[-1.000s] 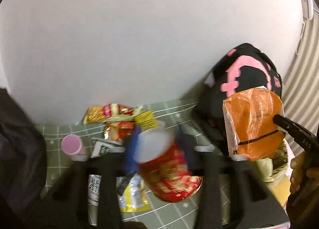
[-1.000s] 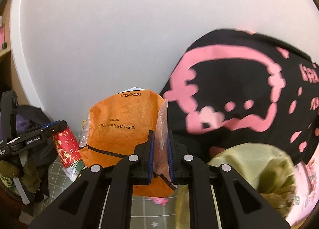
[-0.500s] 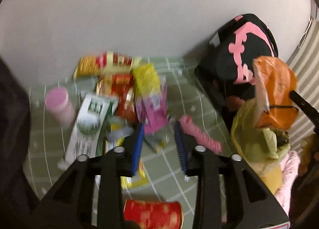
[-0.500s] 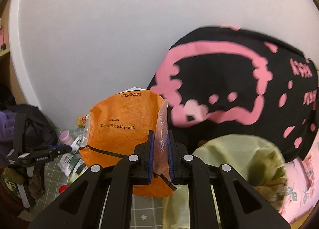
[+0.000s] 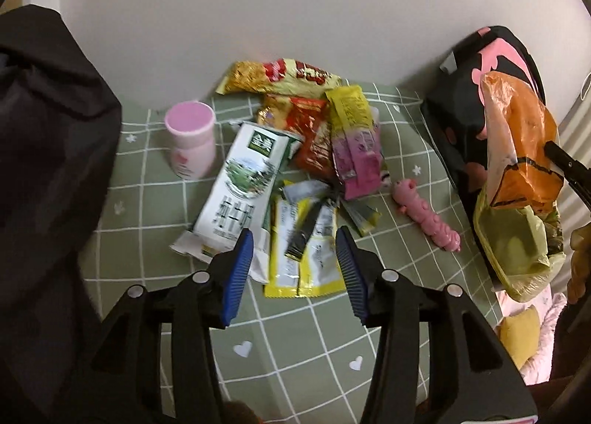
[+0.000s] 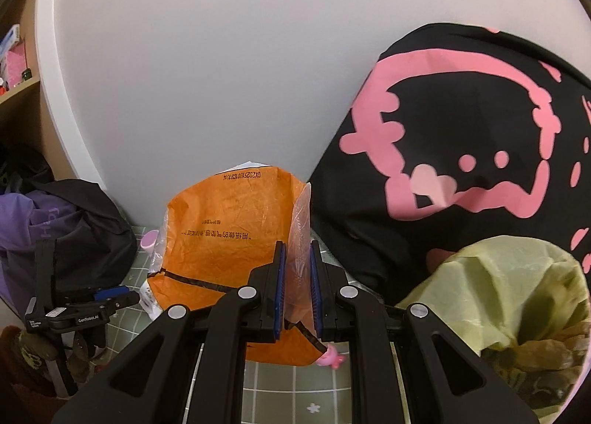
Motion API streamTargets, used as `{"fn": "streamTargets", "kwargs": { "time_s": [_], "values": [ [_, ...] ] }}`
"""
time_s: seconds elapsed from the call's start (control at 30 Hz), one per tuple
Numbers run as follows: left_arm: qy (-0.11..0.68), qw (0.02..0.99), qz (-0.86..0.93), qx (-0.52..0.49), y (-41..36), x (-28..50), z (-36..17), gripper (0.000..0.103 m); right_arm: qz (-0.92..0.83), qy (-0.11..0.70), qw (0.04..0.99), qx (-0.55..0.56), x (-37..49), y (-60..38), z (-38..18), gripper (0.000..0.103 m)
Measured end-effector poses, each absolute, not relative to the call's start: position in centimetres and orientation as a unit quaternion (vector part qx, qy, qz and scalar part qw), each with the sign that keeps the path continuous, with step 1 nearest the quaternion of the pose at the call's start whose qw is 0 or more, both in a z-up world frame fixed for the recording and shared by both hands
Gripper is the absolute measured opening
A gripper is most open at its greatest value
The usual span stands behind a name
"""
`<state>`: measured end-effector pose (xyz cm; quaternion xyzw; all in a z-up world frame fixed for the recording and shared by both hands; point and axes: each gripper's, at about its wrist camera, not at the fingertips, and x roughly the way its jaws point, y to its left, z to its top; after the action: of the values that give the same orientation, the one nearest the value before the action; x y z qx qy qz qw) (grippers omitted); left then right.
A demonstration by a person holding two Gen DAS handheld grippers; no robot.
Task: Collect trash
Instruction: 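Lift the orange bag with the right tool while the left tool lifts the red cup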
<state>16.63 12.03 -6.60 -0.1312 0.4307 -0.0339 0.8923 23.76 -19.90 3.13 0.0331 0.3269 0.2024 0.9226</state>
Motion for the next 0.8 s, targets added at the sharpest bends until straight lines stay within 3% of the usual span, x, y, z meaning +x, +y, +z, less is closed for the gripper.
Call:
{"fn": "streamTargets", "kwargs": {
  "time_s": [0.33,0.43,0.63,0.8],
  "values": [
    [0.415,0.902,-0.016,-0.12,13.5,15.5,-5.7,0.045,0.22,0.33,0.918,0.03,24.4,-18.4,2.4,0.013],
    [0.448,0.885,-0.027,-0.124,14.1,14.2,-5.3,0.057,0.218,0.326,0.919,0.03,24.4,-18.5,2.3,0.013],
    [0.536,0.837,-0.045,-0.106,14.6,10.9,-6.4,0.063,0.207,0.333,0.919,0.051,25.3,-19.6,1.1,0.013],
    [0.575,0.796,-0.054,-0.182,15.4,8.6,-8.6,0.063,0.224,0.338,0.913,0.046,26.6,-18.9,0.7,0.013]
  ]
}}
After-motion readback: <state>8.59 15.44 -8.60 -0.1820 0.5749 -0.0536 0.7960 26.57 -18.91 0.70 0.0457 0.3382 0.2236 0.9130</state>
